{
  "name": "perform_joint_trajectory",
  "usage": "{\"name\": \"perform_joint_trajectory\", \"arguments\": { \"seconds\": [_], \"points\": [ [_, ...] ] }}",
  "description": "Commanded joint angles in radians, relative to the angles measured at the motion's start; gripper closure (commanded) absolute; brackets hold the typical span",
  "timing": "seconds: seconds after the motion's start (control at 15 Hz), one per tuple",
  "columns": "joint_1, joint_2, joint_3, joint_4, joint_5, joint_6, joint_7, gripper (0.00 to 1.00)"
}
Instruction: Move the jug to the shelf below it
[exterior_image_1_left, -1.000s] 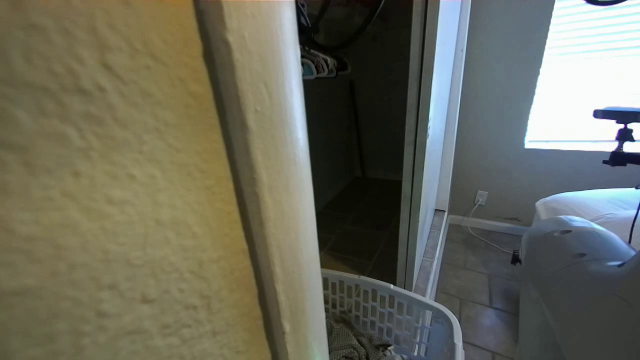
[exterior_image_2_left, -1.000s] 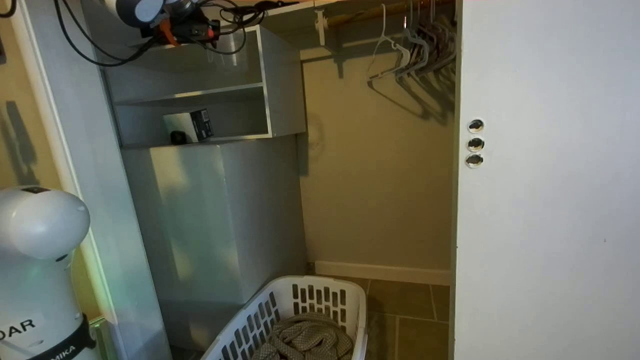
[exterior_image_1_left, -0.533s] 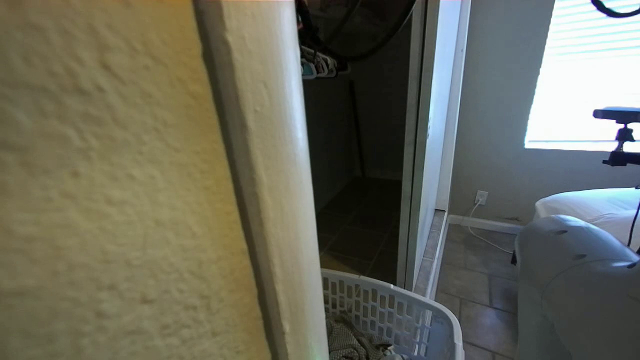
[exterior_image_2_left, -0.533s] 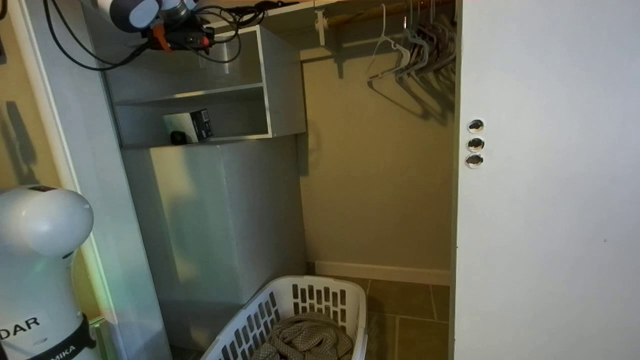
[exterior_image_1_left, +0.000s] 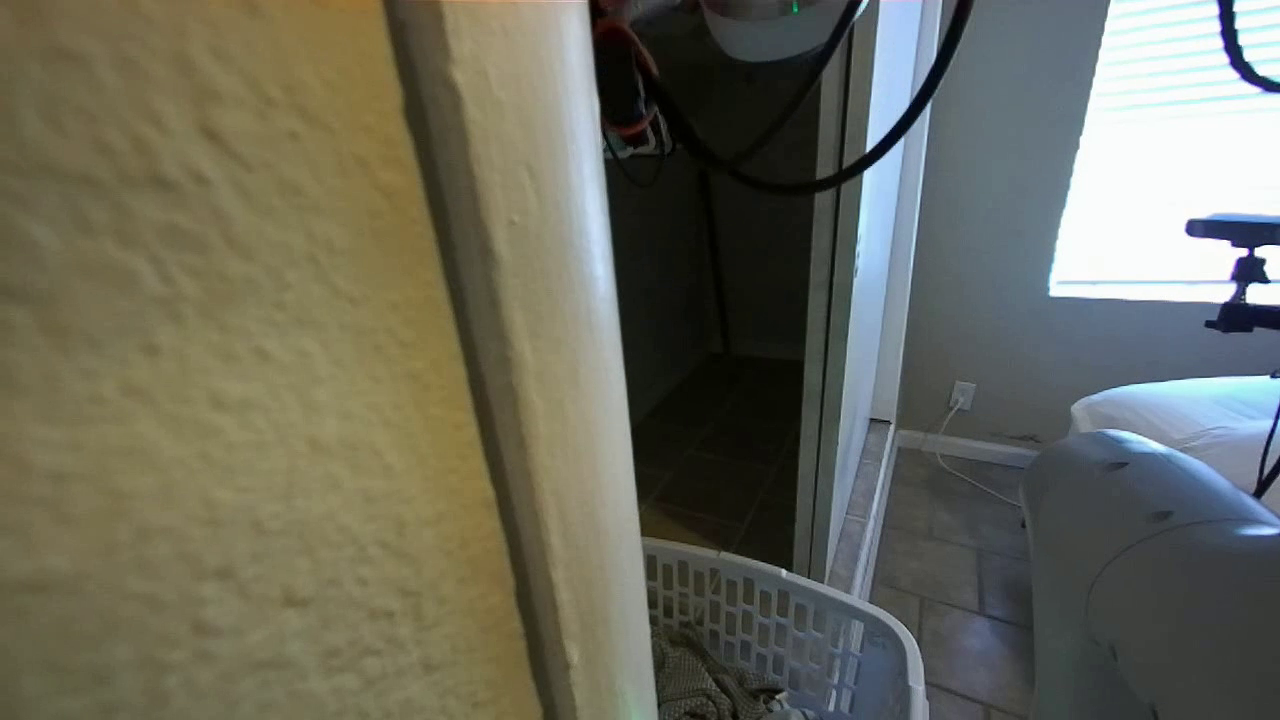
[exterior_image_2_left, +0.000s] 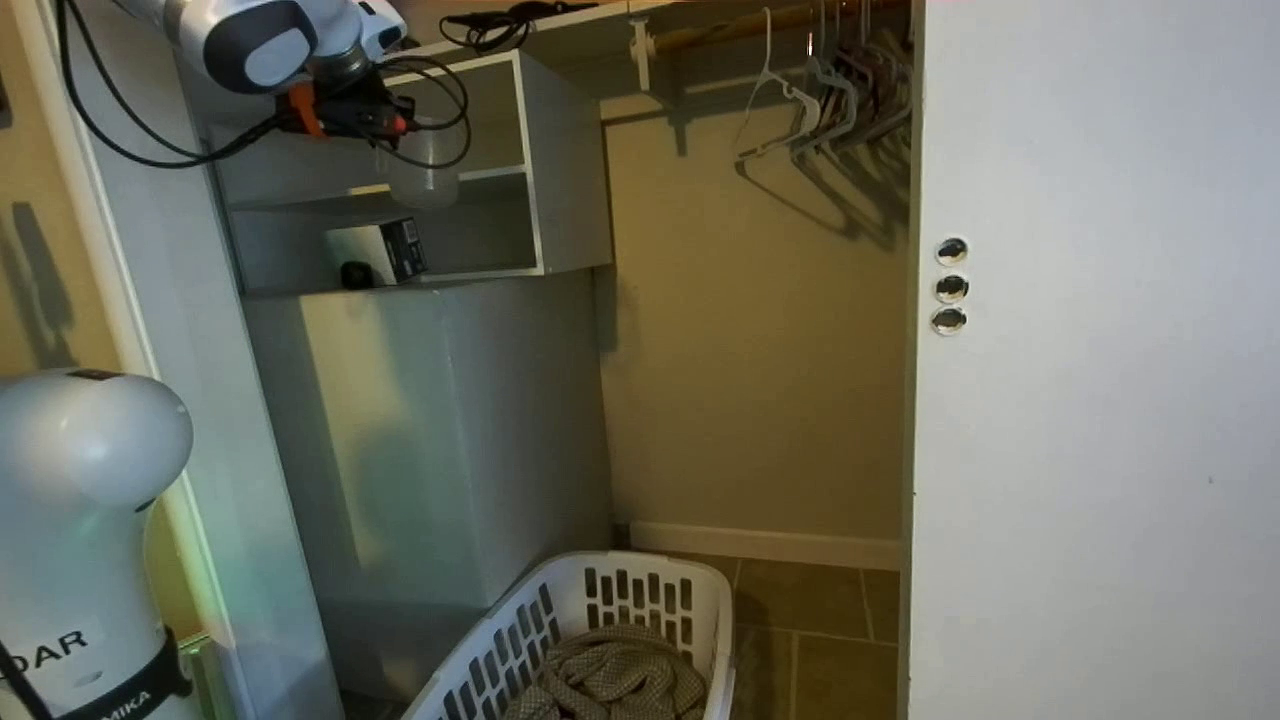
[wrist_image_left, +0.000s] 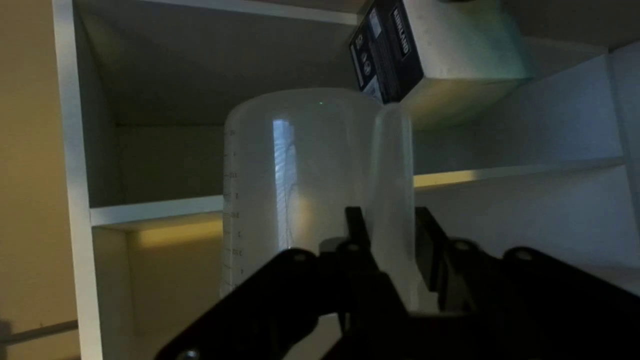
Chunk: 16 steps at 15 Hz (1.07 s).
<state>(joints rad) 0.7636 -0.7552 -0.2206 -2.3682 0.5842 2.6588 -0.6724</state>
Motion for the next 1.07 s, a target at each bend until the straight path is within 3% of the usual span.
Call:
{"name": "perform_joint_trajectory", "arguments": {
  "seconds": [0.0,0.53,1.0],
  "points": [
    [-0.004,-0.045,-0.022,-0.060,-0.012,-0.027,-0.016,0.93],
    [0.014,0.001,-0.070,-0.102,0.014,0.043,-0.052,0.93],
    [0.163,0.091,-0.159,-0.067,0.036,0.188,-0.095,0.93]
  ]
}}
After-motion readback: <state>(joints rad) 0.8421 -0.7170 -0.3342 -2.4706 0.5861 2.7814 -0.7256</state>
